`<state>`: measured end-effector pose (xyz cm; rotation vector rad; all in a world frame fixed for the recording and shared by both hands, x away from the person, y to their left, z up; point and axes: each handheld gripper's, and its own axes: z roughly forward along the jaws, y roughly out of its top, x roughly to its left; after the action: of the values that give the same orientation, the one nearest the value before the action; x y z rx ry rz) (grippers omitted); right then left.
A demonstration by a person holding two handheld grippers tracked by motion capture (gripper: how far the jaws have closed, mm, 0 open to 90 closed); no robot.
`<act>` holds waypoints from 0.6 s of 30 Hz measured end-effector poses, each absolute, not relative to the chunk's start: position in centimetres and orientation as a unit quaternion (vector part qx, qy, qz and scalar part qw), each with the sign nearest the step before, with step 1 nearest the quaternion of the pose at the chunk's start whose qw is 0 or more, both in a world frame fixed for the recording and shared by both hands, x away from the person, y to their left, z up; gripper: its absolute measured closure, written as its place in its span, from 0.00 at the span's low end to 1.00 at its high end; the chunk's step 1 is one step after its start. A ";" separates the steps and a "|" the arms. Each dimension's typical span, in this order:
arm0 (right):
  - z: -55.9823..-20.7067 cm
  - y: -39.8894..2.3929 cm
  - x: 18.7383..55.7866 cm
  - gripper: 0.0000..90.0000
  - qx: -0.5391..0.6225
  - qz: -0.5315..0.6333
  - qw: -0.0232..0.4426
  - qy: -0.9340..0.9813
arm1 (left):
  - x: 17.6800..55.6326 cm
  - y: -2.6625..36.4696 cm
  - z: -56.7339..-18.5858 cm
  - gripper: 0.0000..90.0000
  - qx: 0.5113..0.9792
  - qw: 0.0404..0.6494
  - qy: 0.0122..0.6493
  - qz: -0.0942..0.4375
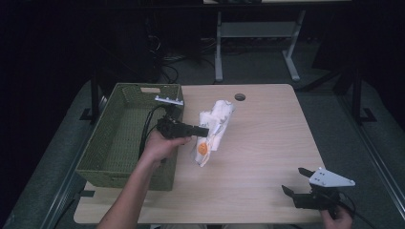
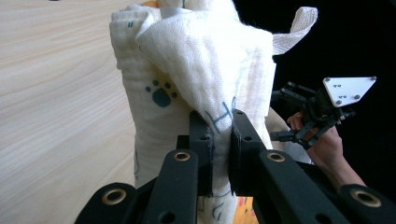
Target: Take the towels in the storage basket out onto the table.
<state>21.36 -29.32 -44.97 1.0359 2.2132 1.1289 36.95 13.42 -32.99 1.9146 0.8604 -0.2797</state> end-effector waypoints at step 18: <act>-44.8 -29.5 21.1 0.15 0.372 0.412 0.226 0.801 | 37.9 10.7 -34.9 0.91 0.790 0.482 0.357 -0.123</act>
<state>21.08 -29.50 -44.85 1.0264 2.2072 1.1352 37.93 10.69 -34.86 1.9258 0.8706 -0.2997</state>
